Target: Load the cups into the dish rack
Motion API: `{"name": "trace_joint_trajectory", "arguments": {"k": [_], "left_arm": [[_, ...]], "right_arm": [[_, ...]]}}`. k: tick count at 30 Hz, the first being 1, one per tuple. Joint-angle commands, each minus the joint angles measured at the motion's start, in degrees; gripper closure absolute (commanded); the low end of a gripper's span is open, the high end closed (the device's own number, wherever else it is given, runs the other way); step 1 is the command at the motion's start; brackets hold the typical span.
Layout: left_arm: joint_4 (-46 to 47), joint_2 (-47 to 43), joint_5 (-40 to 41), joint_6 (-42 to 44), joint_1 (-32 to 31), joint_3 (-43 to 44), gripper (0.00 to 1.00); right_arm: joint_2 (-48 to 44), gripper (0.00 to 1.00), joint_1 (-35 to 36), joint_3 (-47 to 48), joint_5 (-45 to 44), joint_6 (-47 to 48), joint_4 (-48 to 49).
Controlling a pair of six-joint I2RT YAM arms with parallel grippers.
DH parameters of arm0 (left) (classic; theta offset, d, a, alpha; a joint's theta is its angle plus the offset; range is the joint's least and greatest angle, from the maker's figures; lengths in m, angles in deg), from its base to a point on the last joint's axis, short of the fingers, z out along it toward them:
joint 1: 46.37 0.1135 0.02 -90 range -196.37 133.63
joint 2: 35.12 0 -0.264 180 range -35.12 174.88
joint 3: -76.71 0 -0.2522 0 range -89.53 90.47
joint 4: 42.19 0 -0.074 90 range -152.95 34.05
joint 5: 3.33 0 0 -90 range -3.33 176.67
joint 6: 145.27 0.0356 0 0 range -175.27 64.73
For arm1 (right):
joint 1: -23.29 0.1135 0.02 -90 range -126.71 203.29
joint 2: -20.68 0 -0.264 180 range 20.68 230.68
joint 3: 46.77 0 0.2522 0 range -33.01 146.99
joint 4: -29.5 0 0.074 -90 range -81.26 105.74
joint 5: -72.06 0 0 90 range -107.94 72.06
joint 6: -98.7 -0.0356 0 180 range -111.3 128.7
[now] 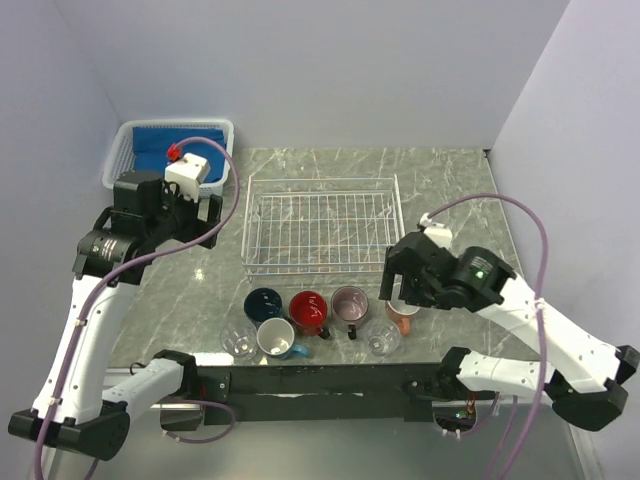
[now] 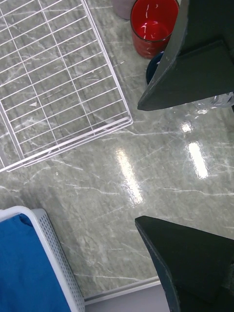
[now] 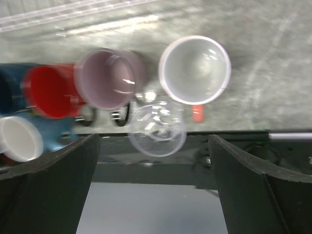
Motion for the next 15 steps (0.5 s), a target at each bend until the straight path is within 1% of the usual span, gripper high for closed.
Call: {"name": "trace_joint_trajectory", "arguments": {"k": [1,6,9,11,14,15], "left_arm": [[3.1,1.2,-0.3,-1.0,1.5,1.3,0.04],[3.8,3.3,-1.2,-0.7,3.3,2.1,0.04],[4.0,4.0,-1.4,0.3,4.3,2.6,0.04],[4.5,4.1,-1.5,1.2,5.4,2.2,0.04],[4.9,4.2,-2.2,2.0,6.9,1.9,0.04],[4.9,4.1,-2.4,2.1,7.1,1.9,0.04]], "right_arm": [[1.6,0.00,0.4,-4.0,-5.0,-1.8,-1.5],[5.7,0.00,-0.5,-6.9,-10.6,-8.6,-5.1],[4.9,0.02,-3.8,-7.4,-11.5,-10.9,-5.8],[2.3,0.05,-9.2,-9.4,-11.4,-10.7,-5.1],[-1.0,0.07,-16.5,-12.7,-8.8,-7.1,-2.0],[-1.6,0.07,-17.1,-13.4,-8.3,-5.5,-0.6]]}}
